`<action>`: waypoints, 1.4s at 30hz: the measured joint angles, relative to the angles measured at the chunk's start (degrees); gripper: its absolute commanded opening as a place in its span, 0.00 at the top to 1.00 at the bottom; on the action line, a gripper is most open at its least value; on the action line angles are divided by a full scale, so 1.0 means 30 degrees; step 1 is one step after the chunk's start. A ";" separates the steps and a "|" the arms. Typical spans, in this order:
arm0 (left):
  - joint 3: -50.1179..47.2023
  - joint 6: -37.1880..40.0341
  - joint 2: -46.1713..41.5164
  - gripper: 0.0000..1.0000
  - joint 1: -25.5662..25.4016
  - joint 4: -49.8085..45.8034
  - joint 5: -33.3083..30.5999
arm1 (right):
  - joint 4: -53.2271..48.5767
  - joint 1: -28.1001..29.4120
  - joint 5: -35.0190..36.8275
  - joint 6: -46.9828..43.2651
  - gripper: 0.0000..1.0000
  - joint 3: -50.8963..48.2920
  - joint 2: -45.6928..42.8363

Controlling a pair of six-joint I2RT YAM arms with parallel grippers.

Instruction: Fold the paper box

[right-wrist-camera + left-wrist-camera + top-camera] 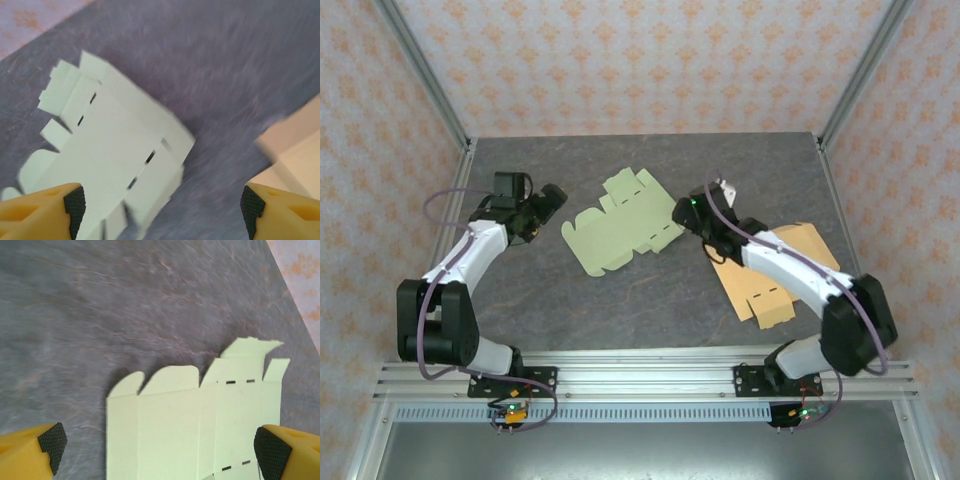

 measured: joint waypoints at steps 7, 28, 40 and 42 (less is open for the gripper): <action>-0.0022 0.0721 -0.0029 0.00 -0.0590 0.0124 -0.0962 | 0.1224 0.0481 -0.3934 0.6164 0.24 0.0255 0.4823; -0.4138 0.3759 -0.1945 0.00 -0.0590 0.5778 -0.1734 | 0.1639 0.0240 -0.1027 -0.9865 0.96 0.3410 0.6732; -0.7759 0.6339 -0.0517 0.10 -0.1676 1.2036 0.0197 | 0.7563 -0.0408 -0.1530 -1.8549 0.96 -0.0896 0.4612; -0.8255 0.6615 -0.0510 0.12 -0.2178 1.2954 0.0466 | 0.8269 -0.0466 -0.1472 -1.8826 0.96 -0.1166 0.4612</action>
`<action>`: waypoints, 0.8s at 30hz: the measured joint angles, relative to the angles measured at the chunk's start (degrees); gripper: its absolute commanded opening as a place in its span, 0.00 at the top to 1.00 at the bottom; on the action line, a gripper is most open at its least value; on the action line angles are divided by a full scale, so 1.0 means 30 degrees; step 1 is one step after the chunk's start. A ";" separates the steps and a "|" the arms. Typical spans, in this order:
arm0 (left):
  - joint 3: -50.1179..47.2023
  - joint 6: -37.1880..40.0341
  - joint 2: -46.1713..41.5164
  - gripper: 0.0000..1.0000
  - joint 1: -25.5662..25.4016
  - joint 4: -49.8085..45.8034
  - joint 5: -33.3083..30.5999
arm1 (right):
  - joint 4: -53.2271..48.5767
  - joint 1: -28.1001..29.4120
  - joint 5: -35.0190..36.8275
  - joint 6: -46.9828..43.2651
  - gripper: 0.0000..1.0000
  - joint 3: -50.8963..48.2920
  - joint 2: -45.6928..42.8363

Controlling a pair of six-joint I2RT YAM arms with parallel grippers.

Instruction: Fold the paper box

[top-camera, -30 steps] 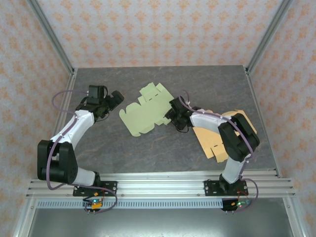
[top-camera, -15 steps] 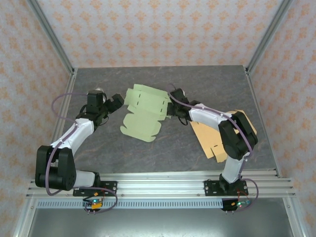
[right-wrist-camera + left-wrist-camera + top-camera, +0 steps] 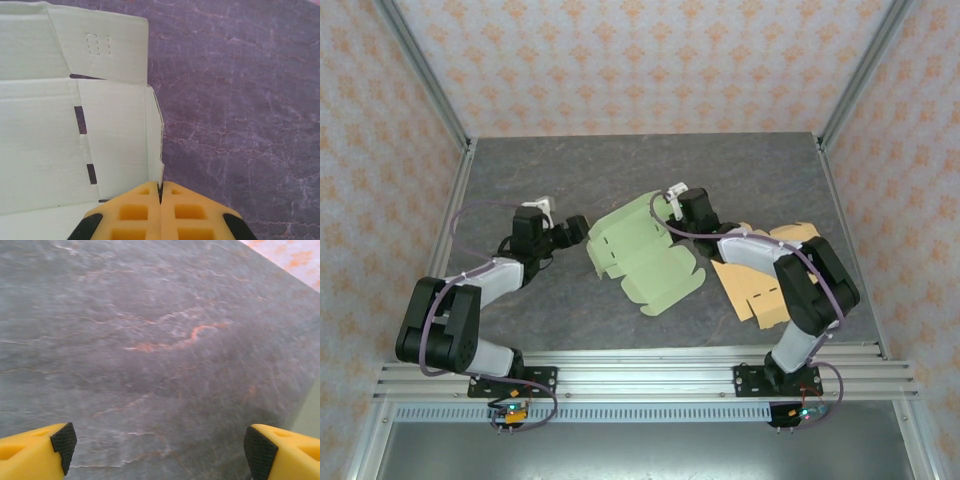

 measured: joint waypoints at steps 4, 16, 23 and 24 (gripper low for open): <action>-0.1370 0.0036 -0.0182 0.12 -0.0721 0.1625 0.0488 | 0.0641 -0.0007 0.0525 -0.0022 0.96 -0.0226 0.0000; -0.3424 -0.0255 -0.3614 0.09 -0.1763 0.2382 0.0015 | 0.2841 -0.0488 0.1596 0.1188 0.96 -0.1778 -0.0627; -0.3198 -0.0401 -0.2885 0.10 -0.3592 0.2696 -0.0044 | 0.3526 -0.0510 0.2463 0.1880 0.95 -0.1945 -0.0634; -0.3133 -0.0408 -0.2645 0.10 -0.3832 0.2805 -0.0073 | 0.3577 -0.0510 0.2543 0.1996 0.95 -0.2011 -0.0634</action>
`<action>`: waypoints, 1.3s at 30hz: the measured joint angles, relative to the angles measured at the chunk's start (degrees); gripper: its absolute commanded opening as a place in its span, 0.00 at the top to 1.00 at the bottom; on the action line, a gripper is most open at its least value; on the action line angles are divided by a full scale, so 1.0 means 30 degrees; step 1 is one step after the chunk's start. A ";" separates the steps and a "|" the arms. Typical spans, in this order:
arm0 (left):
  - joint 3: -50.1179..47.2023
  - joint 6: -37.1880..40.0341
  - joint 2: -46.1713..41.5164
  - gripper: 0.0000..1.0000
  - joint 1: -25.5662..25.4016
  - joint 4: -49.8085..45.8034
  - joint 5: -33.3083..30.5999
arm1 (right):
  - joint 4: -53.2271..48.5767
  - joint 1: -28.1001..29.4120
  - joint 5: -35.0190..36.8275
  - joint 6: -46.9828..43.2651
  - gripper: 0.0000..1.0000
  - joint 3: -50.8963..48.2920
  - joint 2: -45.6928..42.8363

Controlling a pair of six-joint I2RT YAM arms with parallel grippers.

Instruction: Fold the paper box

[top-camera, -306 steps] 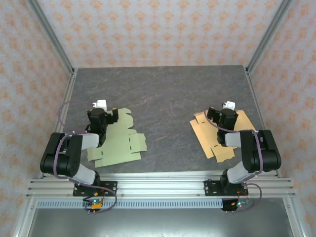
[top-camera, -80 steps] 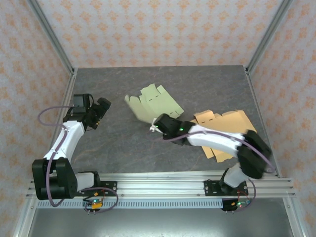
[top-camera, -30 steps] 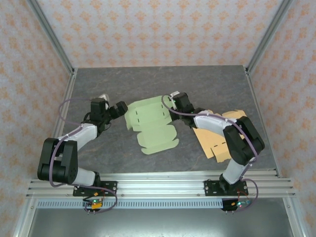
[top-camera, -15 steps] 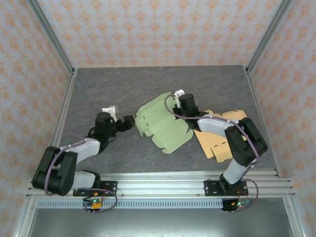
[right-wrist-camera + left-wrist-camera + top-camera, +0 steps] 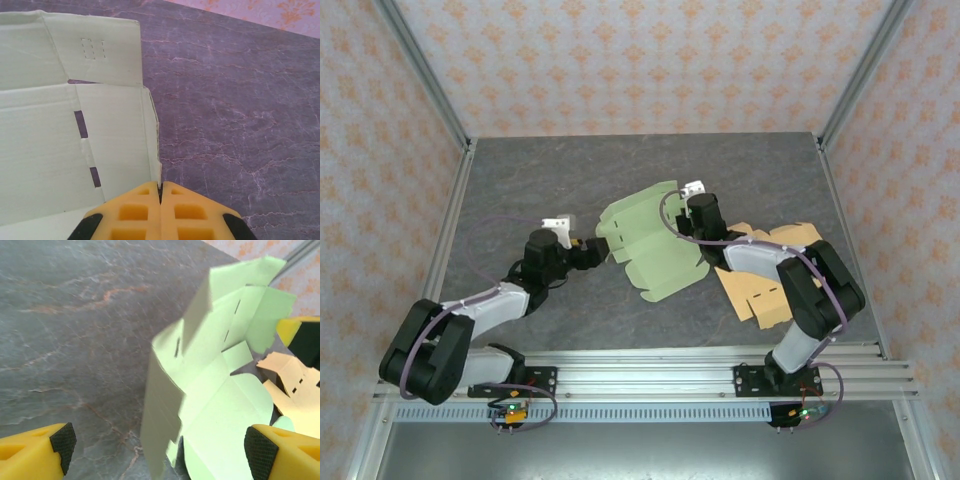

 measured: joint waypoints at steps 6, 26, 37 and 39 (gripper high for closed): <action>0.0313 0.0386 0.0510 0.40 -0.1537 0.0226 -0.1392 | 0.0605 -0.0189 -0.0051 0.0546 0.93 -0.0597 -0.0146; 0.2922 0.3585 0.3483 1.00 -0.1872 -0.0284 -0.3104 | -0.0976 -0.0248 -0.0066 0.7300 0.40 -0.0430 -0.2419; 0.1683 0.3774 0.3009 1.00 -0.1953 0.1581 -0.6790 | -0.8619 0.0240 -0.0627 2.3387 0.33 0.4218 -0.5078; 0.1559 0.3912 0.2965 1.00 -0.2091 0.1843 -0.7169 | -0.8247 0.0903 -0.1311 2.5602 0.32 0.4153 -0.4488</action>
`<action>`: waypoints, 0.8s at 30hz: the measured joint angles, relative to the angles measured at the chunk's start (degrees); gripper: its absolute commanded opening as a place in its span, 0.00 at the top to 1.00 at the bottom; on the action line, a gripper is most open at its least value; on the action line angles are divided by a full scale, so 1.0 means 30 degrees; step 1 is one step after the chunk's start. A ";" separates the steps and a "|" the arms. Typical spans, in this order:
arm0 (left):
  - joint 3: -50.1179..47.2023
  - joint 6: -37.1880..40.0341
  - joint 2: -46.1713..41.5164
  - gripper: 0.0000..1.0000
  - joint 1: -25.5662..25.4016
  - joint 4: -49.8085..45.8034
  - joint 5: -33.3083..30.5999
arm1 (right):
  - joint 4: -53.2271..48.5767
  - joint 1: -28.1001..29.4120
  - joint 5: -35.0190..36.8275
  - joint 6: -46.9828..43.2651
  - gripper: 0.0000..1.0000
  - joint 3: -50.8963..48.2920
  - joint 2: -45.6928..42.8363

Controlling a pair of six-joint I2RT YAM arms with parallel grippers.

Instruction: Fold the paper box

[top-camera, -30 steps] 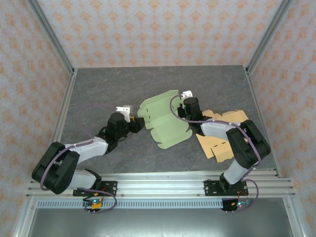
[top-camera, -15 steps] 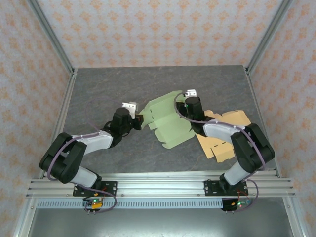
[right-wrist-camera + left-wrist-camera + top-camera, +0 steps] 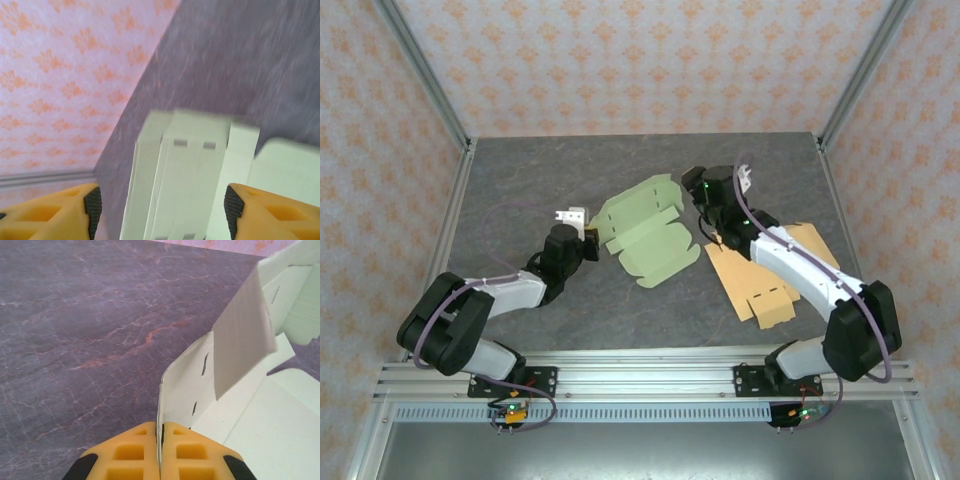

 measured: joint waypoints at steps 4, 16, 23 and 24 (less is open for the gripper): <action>-0.0189 0.0488 -0.0350 1.00 -0.0284 0.0197 -0.0495 | 0.0678 0.0750 -0.2157 0.2674 0.31 0.1217 0.2841; -0.0204 0.0911 -0.0364 1.00 -0.0401 0.0627 -0.0954 | 0.1144 0.0794 -0.5457 0.5275 0.51 0.6557 0.8910; 0.0175 0.0729 0.0219 0.93 -0.0401 -0.0058 -0.1588 | 0.1093 0.0787 -0.5377 0.5173 0.85 0.6535 0.9209; 0.0401 0.0554 0.0342 0.89 -0.0401 -0.0328 -0.1596 | 0.1071 0.0787 -0.5333 0.5078 0.88 0.6513 0.9209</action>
